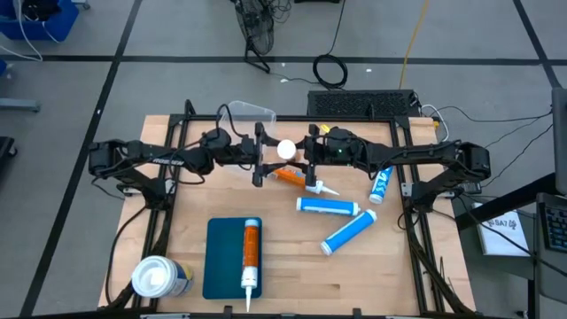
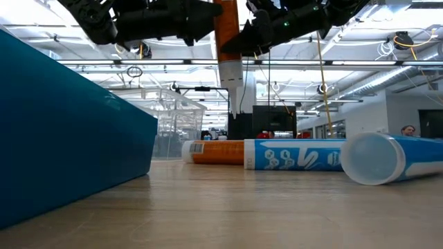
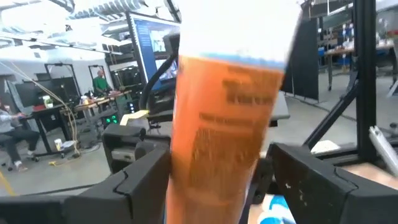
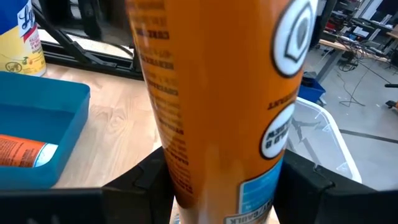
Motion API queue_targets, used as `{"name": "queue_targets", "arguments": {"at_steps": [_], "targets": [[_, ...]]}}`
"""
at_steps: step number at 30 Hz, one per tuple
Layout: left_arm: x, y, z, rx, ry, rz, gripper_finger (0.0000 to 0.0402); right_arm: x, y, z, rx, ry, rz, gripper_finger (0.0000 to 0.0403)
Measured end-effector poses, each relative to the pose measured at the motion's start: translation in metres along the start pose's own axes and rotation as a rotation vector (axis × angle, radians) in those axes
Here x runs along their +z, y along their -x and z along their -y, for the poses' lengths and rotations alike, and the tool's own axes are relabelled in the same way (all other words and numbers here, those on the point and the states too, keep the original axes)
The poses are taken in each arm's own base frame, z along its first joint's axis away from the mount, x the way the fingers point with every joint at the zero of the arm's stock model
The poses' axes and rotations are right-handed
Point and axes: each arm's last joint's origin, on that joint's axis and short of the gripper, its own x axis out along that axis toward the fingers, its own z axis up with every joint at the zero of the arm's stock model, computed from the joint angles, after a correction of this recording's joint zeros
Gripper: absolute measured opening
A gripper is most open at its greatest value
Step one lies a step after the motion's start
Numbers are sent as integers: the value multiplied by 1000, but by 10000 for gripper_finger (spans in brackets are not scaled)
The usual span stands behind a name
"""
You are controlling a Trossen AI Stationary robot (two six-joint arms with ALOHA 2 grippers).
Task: Pick & place silicon tubes, Sealant and Lysol wipes
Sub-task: Put the top orange sealant into the blue bin
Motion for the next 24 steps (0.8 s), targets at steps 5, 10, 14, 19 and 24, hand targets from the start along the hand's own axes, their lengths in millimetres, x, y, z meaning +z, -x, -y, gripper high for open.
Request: {"name": "queue_targets", "arguments": {"at_steps": [5, 10, 14, 19, 24], "targets": [[4, -10, -4, -8, -2, -59, 292, 0, 0, 0, -1, -1, -4, 194], [4, -12, -5, -14, -32, -100, 298, 0, 0, 0, -1, -1, -2, 194], [7, -13, -5, -17, -40, -80, 289, 0, 0, 0, -2, -1, 1, 194], [7, -13, -5, -17, -45, -80, 270, 0, 0, 0, 0, 0, 1, 194], [7, -13, -5, -17, -81, -80, 240, 0, 0, 0, 0, 0, 1, 194]]}}
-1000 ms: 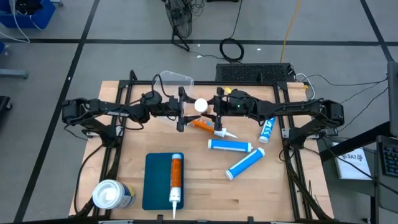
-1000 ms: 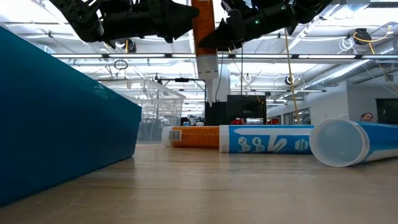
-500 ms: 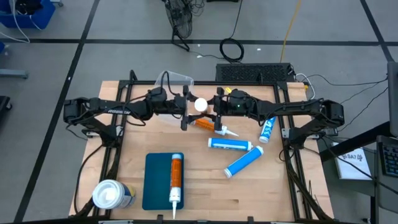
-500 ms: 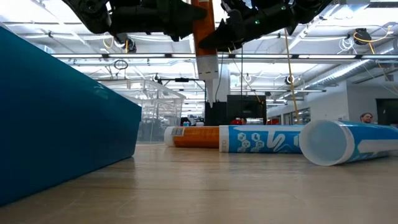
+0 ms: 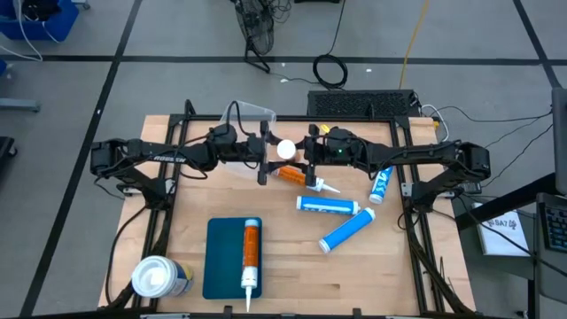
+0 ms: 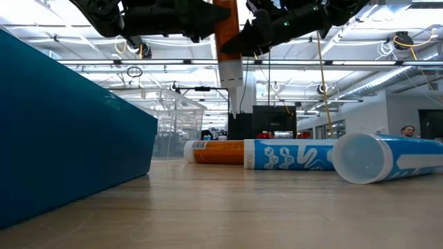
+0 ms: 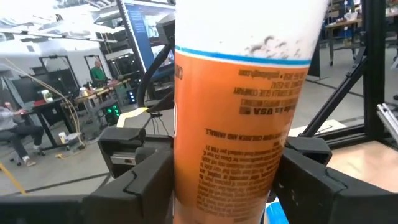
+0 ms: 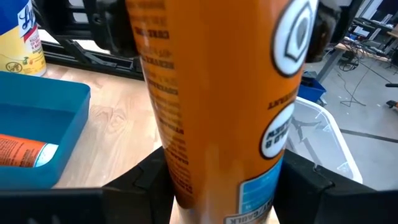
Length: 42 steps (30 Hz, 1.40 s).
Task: Pick & place silicon tubes, Sealant and Lysol wipes
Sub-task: Put the top orange sealant into the blue bin
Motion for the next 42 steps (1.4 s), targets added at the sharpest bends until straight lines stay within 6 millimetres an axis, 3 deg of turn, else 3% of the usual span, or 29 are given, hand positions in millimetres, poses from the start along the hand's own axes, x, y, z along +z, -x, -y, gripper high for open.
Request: {"name": "queue_targets", "arguments": {"at_steps": [4, 10, 18, 23, 28, 33, 38, 42], "targets": [[0, 0, 0, -1, -26, 0, 208, 0, 0, 0, 1, 1, 0, 189], [0, 0, 0, -3, -44, -4, 208, 0, 0, 0, -2, 6, -1, 190], [8, 12, 2, 3, -14, -92, 208, -3, 1, 3, -113, 2, -59, 366], [24, 30, 8, -4, 106, -167, 208, -6, 1, 7, -211, 44, -114, 390], [44, 48, 18, -17, 289, -187, 208, -7, 1, 5, -188, 85, -128, 379], [59, 71, 28, -40, 634, -253, 208, -7, 2, 7, -236, 94, -143, 381], [57, 89, 45, -14, 956, -431, 208, -8, 2, 10, -311, 129, -172, 379], [45, 90, 65, 59, 1259, -631, 208, -8, 3, 10, -313, 144, -176, 379]]}}
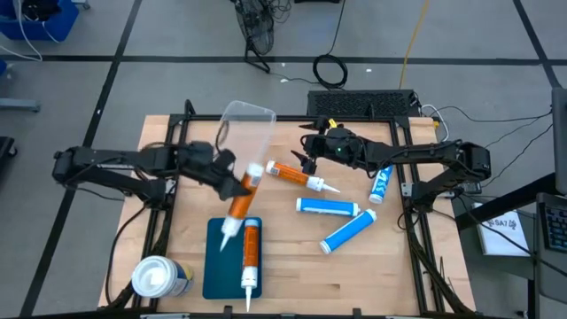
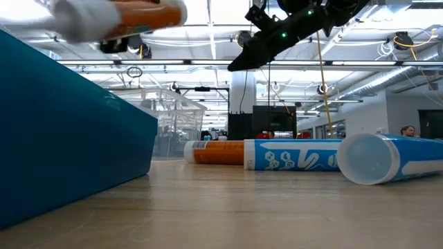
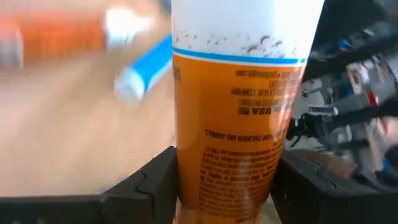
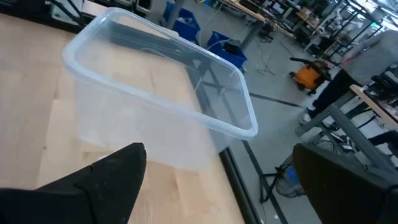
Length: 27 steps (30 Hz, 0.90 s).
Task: Pick & place silicon tubes, Sealant and Lysol wipes
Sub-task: Put the top orange sealant into the blue bin
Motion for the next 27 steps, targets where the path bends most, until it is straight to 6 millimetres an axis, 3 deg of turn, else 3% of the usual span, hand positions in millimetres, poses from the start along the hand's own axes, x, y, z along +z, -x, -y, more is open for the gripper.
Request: {"name": "queue_targets", "arguments": {"at_steps": [14, 27], "targets": [[-70, -63, 12, 234, 850, -236, 208, 1, 2, 2, -3, 54, 3, 380], [-129, -77, 18, 465, 1076, -335, 208, -4, 2, 0, 17, 108, -40, 380]]}}
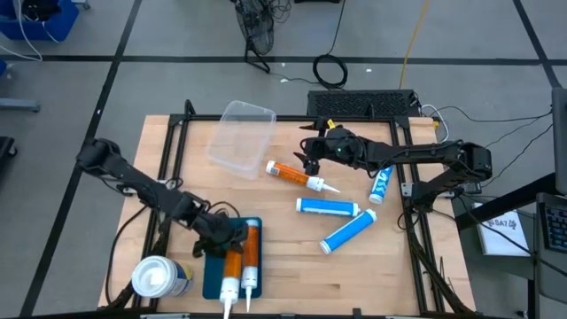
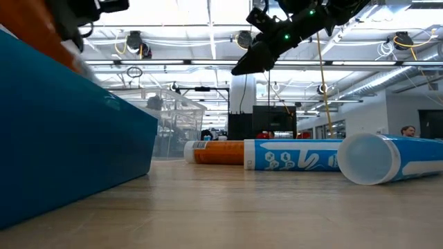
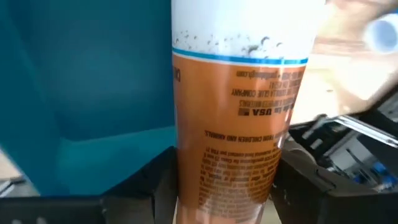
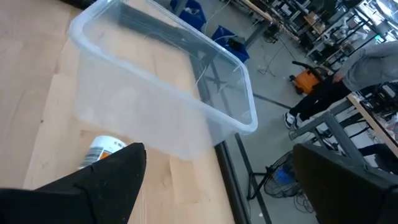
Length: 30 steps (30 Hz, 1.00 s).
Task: Pick & place silicon tubes, Sealant and Lysol wipes
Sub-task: Put the top orange sealant into the blue bin
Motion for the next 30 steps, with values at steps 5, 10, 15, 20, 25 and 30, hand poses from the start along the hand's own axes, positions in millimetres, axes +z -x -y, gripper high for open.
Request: {"name": "queue_targets", "arguments": {"at_steps": [5, 10, 15, 20, 25, 30], "targets": [[3, -7, -7, 69, 21, 50, 208, -1, 0, -1, 11, 5, -13, 380], [9, -12, -10, 118, 21, 99, 208, -2, 0, -1, 13, 6, -16, 380], [16, -15, -11, 154, 11, 146, 207, -1, 0, -1, 12, 6, -13, 380], [22, -24, -10, 175, 1, 164, 207, -1, 0, -1, 9, 8, -8, 380], [28, -33, -6, 201, -11, 143, 207, -1, 0, -1, 10, 7, -8, 380], [30, -37, 3, 139, -74, 119, 216, -1, 0, -1, 10, 8, -9, 380]]}}
